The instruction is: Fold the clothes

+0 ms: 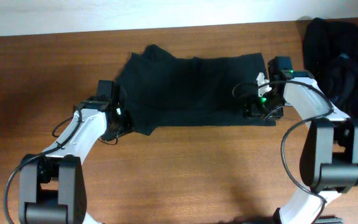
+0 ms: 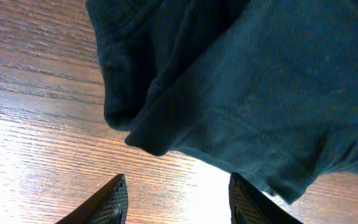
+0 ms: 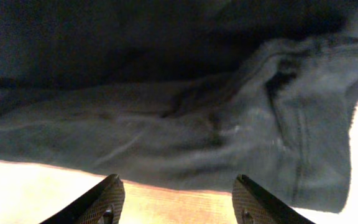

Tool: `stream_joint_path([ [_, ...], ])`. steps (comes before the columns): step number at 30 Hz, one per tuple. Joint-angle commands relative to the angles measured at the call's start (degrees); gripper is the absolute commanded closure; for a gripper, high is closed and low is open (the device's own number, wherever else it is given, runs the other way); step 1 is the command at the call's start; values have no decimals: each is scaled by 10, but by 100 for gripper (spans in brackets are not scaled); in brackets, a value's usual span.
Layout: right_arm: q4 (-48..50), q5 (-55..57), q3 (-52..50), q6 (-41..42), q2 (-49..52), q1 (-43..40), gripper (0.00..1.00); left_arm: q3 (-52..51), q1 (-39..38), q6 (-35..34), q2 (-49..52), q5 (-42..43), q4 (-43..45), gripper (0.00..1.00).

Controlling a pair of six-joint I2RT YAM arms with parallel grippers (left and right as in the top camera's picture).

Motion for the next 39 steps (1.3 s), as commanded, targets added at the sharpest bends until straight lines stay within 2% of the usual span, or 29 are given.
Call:
stream_joint_path([
  [1,-6,-8,2,-3,-32,5,38,-13,1,-36,-8,8,9,48],
  [11,-18,-7,2,-8,-42,45,36,-78,0,-56,-8,21,114,49],
  [16,-19,-7,2,-7,-42,70,36,-80,0,-56,-8,53,150,58],
  [25,-25,-5,2,-7,-42,89,36,-80,0,-56,-9,112,173,84],
  [33,-25,-5,2,-7,-42,89,36,-79,0,-56,-41,127,183,86],
  [39,-25,-5,2,-7,-42,89,36,-79,0,-62,-67,127,228,85],
])
